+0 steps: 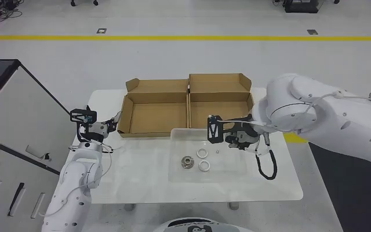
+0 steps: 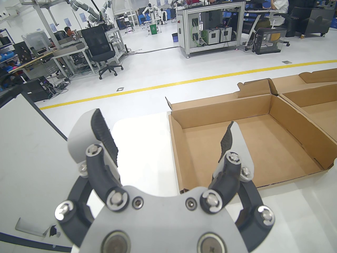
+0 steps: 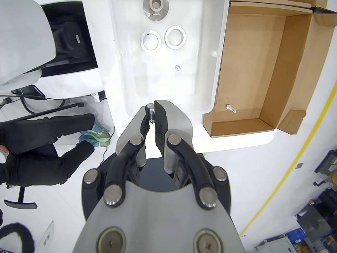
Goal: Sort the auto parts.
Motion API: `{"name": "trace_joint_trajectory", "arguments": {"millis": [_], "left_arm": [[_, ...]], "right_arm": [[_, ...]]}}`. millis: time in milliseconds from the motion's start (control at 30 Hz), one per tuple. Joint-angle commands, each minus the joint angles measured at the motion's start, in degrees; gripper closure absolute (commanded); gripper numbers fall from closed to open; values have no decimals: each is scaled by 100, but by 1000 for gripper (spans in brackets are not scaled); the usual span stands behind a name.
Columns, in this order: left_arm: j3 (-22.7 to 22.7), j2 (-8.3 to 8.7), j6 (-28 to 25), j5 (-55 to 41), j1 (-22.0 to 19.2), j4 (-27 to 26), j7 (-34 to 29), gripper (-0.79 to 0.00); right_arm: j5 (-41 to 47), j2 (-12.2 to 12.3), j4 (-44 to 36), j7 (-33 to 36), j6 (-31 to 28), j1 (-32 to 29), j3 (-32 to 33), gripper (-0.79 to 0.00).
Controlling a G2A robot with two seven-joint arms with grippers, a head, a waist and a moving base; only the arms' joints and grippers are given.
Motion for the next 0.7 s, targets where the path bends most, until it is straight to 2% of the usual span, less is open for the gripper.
{"name": "trace_joint_trajectory", "arguments": {"millis": [0,167,333,467,667], "left_arm": [[0,0,0,0,0,0,0,-785],[0,0,0,0,0,0,0,-785],[0,0,0,0,0,0,0,-785],[0,0,0,0,0,0,0,-785],[0,0,0,0,0,0,0,-785]], "right_arm": [[-1,0,0,1,1,0,0,0],[-12,1,17,-40,18,-19,0,0],[583,139,729,-954,30,-361,286,0],[1801,383,1635,-1622,-519,-803,624,0],[3625,701,2359,-2164,-1881,-1607,978,0]]}}
